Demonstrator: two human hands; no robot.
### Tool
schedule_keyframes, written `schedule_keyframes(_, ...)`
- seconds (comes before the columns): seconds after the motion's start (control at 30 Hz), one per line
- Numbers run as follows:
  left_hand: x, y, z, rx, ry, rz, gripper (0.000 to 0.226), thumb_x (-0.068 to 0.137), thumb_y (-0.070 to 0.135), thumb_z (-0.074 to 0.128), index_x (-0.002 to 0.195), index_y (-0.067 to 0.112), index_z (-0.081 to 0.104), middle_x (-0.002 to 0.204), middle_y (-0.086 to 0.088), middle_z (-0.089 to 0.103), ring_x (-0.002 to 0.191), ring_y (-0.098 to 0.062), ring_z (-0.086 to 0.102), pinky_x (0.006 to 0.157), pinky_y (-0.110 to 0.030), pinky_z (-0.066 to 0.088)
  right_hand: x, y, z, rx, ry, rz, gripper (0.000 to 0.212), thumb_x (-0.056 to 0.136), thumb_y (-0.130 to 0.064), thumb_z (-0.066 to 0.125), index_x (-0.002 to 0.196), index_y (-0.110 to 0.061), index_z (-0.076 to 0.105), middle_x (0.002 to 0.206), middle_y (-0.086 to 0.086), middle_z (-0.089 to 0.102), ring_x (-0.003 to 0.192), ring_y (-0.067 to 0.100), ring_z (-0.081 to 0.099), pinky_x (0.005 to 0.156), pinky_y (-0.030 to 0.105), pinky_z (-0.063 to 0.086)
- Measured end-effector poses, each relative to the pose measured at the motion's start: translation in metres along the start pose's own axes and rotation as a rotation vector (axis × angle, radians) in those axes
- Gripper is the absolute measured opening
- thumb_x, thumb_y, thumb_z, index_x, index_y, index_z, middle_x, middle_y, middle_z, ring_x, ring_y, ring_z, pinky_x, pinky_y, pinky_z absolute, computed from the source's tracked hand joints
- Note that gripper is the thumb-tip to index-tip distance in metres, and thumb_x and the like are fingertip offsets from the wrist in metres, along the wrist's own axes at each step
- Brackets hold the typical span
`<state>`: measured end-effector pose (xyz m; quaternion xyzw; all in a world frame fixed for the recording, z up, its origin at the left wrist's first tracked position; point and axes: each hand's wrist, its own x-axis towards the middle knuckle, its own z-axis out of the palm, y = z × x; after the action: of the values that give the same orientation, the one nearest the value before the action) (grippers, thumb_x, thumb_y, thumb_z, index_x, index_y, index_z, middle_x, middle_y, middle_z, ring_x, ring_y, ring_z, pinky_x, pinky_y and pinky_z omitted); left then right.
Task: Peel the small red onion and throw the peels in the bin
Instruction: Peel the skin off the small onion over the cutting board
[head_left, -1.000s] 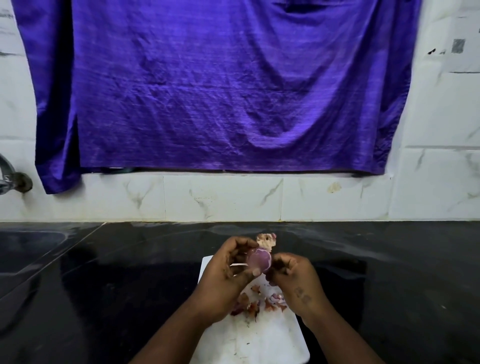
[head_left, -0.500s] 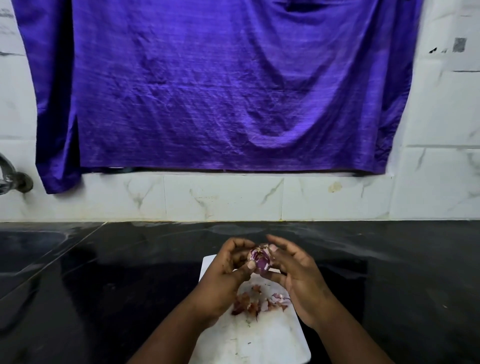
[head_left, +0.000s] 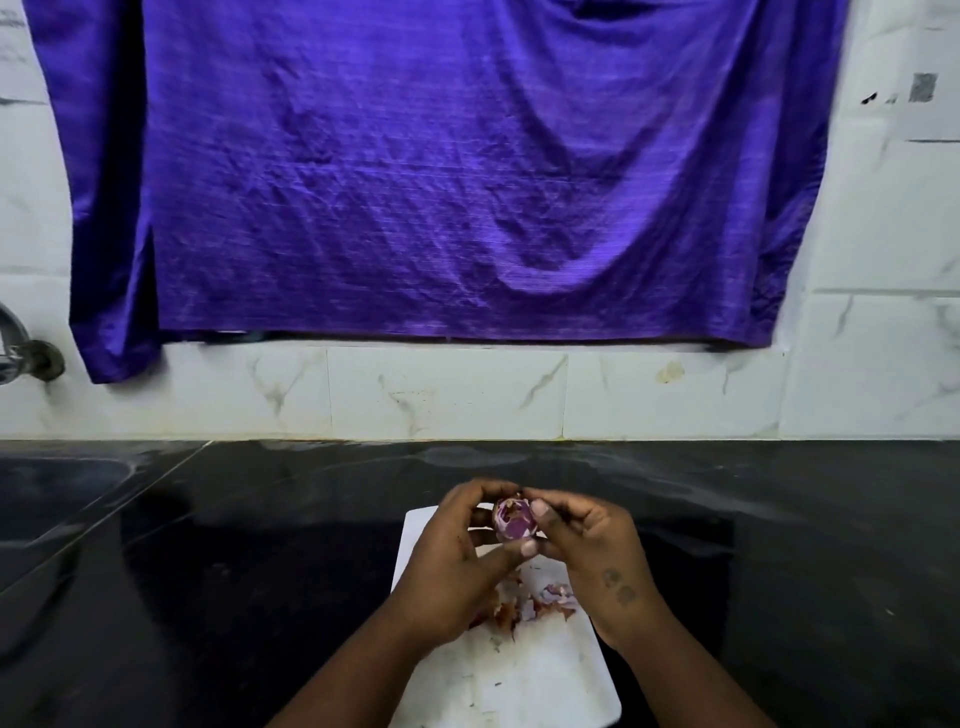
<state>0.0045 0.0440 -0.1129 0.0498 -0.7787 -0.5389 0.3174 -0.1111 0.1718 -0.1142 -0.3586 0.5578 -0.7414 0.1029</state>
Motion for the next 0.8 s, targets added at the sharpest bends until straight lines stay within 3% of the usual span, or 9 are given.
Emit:
schedule_keyframes(0.1, 0.001, -0.001, 0.0, 0.068, 0.078, 0.016, 0.039, 0.084, 0.012, 0.085, 0.112, 0.035, 0.071, 0.112, 0.012, 0.073, 0.102, -0.009, 0.071, 0.089, -0.031, 0.062, 0.001, 0.004, 0.001, -0.218, 0.012, -0.069, 0.022, 0.095, -0.005, 0.068, 0.104, -0.02, 0.081, 0.099, -0.002, 0.082, 0.096, 0.019, 0.078, 0.088, 0.044, 0.063)
schedule_keyframes(0.17, 0.0, -0.001, -0.001, 0.089, 0.076, 0.004, 0.038, 0.083, 0.013, 0.086, 0.112, 0.034, 0.072, 0.111, 0.014, 0.074, 0.102, -0.008, 0.071, 0.087, -0.027, 0.062, 0.0, 0.002, 0.001, -0.322, 0.021, -0.103, 0.028, 0.095, -0.006, 0.068, 0.103, -0.03, 0.081, 0.099, -0.009, 0.082, 0.096, 0.012, 0.078, 0.089, 0.042, 0.063)
schedule_keyframes(0.33, -0.002, 0.003, -0.002, 0.131, 0.019, -0.012, 0.036, 0.085, 0.014, 0.084, 0.113, 0.033, 0.072, 0.11, 0.016, 0.074, 0.102, -0.006, 0.071, 0.089, -0.03, 0.063, -0.008, -0.012, 0.001, -0.479, -0.021, -0.186, 0.045, 0.091, -0.006, 0.073, 0.097, -0.051, 0.073, 0.094, -0.032, 0.076, 0.091, -0.002, 0.075, 0.082, 0.022, 0.061)
schedule_keyframes(0.43, -0.002, 0.004, -0.001, 0.146, 0.007, -0.004, 0.036, 0.085, 0.013, 0.084, 0.113, 0.032, 0.072, 0.108, 0.014, 0.075, 0.101, -0.006, 0.072, 0.089, -0.031, 0.063, -0.01, -0.014, 0.001, -0.603, -0.01, -0.277, 0.038, 0.088, -0.007, 0.075, 0.099, -0.044, 0.078, 0.083, -0.041, 0.071, 0.085, -0.007, 0.073, 0.075, 0.012, 0.058)
schedule_keyframes(0.5, -0.002, 0.004, -0.001, 0.145, 0.006, 0.002, 0.035, 0.085, 0.013, 0.084, 0.112, 0.031, 0.072, 0.108, 0.015, 0.075, 0.1, -0.006, 0.072, 0.089, -0.031, 0.063, -0.009, -0.011, 0.0, -0.649, 0.028, -0.304, 0.029, 0.087, -0.006, 0.076, 0.103, -0.029, 0.082, 0.08, -0.036, 0.071, 0.083, -0.006, 0.072, 0.073, 0.012, 0.057)
schedule_keyframes(0.6, -0.003, 0.005, 0.0, 0.117, -0.013, -0.003, 0.037, 0.086, 0.011, 0.083, 0.114, 0.032, 0.071, 0.11, 0.015, 0.075, 0.103, -0.008, 0.072, 0.091, -0.033, 0.063, -0.005, -0.008, -0.001, -0.629, 0.099, -0.272, 0.027, 0.084, 0.0, 0.075, 0.098, -0.022, 0.083, 0.081, -0.025, 0.075, 0.081, -0.002, 0.073, 0.073, 0.017, 0.059)
schedule_keyframes(0.7, -0.003, 0.006, 0.0, 0.04, -0.02, -0.006, 0.038, 0.087, 0.006, 0.081, 0.116, 0.028, 0.071, 0.113, 0.012, 0.075, 0.106, -0.011, 0.072, 0.094, -0.037, 0.062, 0.002, -0.008, -0.001, -0.4, 0.134, -0.103, 0.035, 0.083, 0.011, 0.071, 0.088, -0.022, 0.082, 0.076, -0.015, 0.08, 0.074, 0.004, 0.076, 0.068, 0.017, 0.059)
schedule_keyframes(0.8, -0.003, 0.008, 0.0, -0.091, -0.015, -0.02, 0.037, 0.089, 0.003, 0.078, 0.118, 0.024, 0.07, 0.116, 0.008, 0.075, 0.109, -0.015, 0.071, 0.096, -0.039, 0.062, 0.007, -0.007, -0.002, -0.131, 0.179, 0.034, 0.032, 0.084, 0.015, 0.067, 0.086, -0.014, 0.082, 0.082, 0.006, 0.082, 0.076, 0.022, 0.078, 0.071, 0.028, 0.062)
